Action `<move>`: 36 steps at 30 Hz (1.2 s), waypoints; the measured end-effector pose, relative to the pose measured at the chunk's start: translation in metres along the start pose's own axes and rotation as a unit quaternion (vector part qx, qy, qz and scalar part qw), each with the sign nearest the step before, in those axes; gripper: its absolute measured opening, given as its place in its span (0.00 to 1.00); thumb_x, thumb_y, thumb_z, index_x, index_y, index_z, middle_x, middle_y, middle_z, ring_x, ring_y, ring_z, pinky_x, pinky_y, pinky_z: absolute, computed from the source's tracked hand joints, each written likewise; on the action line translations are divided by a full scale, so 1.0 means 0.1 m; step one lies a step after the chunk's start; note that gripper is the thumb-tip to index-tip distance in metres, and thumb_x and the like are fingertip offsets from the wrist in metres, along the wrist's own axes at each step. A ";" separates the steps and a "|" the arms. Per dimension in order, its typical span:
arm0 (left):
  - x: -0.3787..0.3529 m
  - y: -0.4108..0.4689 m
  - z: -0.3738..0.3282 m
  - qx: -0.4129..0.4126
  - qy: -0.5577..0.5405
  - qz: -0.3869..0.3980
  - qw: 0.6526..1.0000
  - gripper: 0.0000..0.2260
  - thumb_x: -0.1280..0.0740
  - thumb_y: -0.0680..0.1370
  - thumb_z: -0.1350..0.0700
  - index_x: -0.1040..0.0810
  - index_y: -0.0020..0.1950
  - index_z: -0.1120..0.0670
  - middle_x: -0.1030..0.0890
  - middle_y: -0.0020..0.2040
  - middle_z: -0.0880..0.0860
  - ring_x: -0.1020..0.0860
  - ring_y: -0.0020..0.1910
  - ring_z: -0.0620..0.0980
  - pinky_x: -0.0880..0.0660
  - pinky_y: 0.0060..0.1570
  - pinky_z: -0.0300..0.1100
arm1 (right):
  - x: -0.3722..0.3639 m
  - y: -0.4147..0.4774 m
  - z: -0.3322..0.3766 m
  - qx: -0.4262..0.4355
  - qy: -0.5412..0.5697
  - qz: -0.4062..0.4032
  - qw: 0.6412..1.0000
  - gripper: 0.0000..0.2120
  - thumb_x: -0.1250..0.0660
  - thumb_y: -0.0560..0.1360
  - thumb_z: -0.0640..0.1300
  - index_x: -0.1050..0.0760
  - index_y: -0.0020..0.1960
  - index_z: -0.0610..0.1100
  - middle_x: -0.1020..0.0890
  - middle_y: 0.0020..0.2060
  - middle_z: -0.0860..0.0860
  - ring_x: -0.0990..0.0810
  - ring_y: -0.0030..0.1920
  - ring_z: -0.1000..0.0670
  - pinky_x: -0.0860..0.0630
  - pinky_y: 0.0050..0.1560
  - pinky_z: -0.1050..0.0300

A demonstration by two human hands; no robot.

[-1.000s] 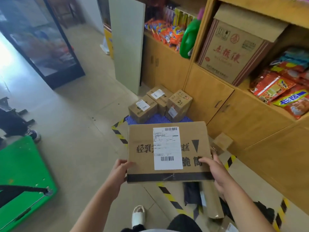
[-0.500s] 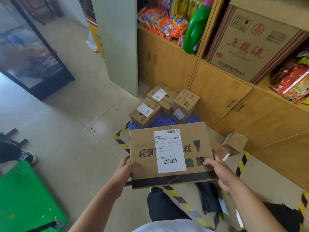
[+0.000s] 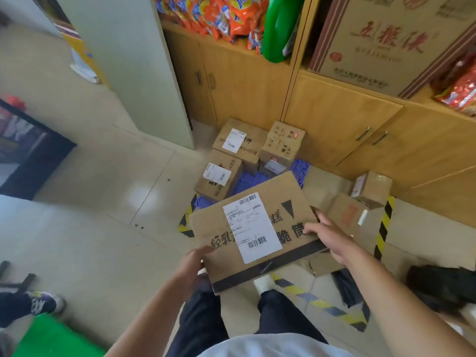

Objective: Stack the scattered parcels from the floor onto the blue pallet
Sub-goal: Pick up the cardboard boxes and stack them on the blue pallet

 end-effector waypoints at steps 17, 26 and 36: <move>-0.89 3.54 -0.81 -0.036 0.434 0.121 0.892 0.16 0.29 0.75 0.50 0.24 0.61 0.52 0.19 0.58 0.54 0.21 0.54 0.53 0.25 0.57 0.46 | -1.28 1.54 -1.97 -0.241 0.284 -0.303 0.877 0.20 0.34 0.74 0.38 0.31 0.65 0.46 0.23 0.53 0.47 0.27 0.53 0.45 0.33 0.50 0.52; -2.21 5.16 -1.11 -0.211 0.685 0.122 0.687 0.44 0.30 0.62 0.36 0.38 0.75 0.49 0.32 0.73 0.54 0.30 0.68 0.62 0.32 0.66 0.62 | -2.06 3.19 -2.64 -0.240 0.526 -0.242 0.779 0.24 0.36 0.75 0.63 0.26 0.63 0.48 0.20 0.56 0.41 0.21 0.54 0.39 0.21 0.52 0.40; -3.23 5.74 -0.93 -0.405 0.755 0.145 0.496 0.33 0.33 0.71 0.40 0.37 0.75 0.40 0.30 0.72 0.51 0.37 0.72 0.59 0.46 0.70 0.63 | -2.52 4.19 -3.10 -0.193 0.635 -0.117 0.739 0.23 0.33 0.75 0.61 0.29 0.63 0.49 0.19 0.57 0.37 0.18 0.57 0.36 0.28 0.65 0.34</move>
Point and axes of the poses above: each hand's wrist, its own y-axis towards the middle knuckle, its own x-axis out of the back of the hand, z = x × y, the point moved 9 cm from there along y, towards the middle knuckle
